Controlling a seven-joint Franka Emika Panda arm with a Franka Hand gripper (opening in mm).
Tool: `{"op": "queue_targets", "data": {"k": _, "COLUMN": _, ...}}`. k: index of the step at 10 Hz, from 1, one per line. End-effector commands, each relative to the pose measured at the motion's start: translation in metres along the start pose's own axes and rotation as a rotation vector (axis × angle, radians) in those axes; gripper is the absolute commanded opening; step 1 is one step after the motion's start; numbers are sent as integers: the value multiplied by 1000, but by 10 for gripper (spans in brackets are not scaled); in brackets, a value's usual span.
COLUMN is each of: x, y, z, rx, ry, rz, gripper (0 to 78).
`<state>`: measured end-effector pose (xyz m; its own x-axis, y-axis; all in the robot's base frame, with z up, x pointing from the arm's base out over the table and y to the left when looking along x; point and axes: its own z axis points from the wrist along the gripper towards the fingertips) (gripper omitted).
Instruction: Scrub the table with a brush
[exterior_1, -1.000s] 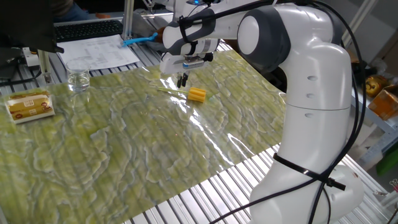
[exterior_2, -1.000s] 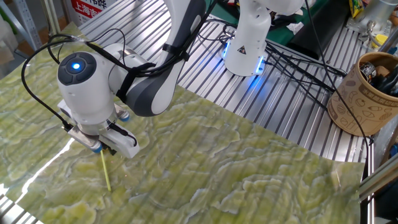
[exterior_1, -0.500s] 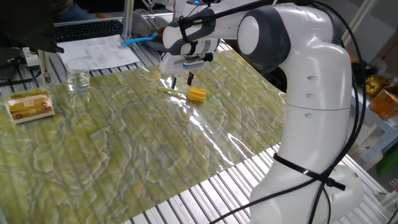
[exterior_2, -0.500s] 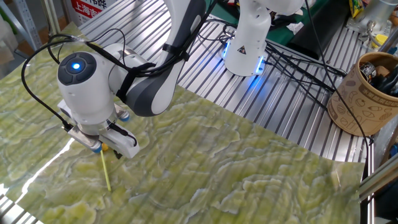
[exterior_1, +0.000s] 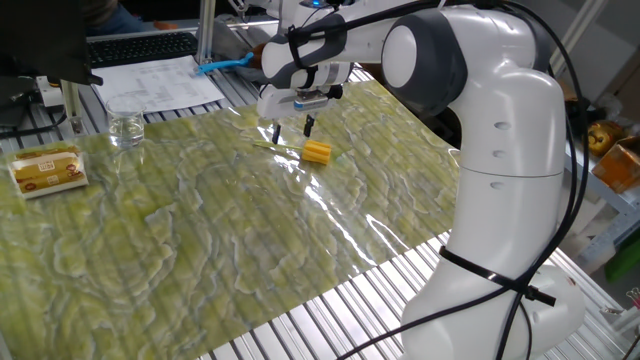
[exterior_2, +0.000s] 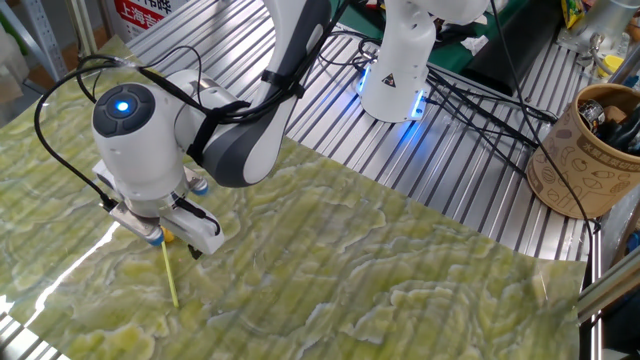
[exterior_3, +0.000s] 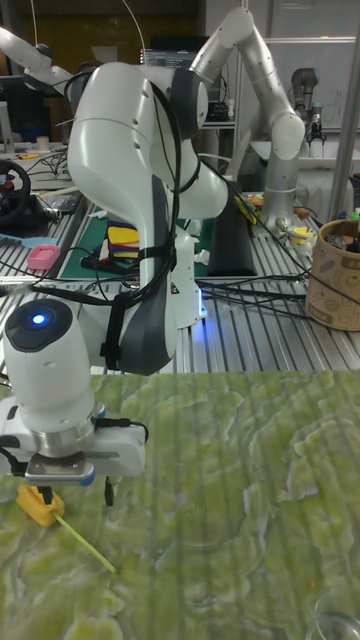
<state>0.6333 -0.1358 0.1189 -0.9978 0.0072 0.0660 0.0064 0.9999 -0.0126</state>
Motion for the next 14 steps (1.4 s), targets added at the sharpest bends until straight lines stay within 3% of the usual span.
{"op": "queue_targets", "data": {"k": 1, "x": -18, "y": -7, "z": 26, "rx": 12, "ry": -62, "rz": -43, "gripper": 775}}
{"op": "queue_targets", "data": {"k": 14, "x": -27, "y": 0, "z": 46, "rx": -20, "ry": -77, "rz": -57, "gripper": 775}}
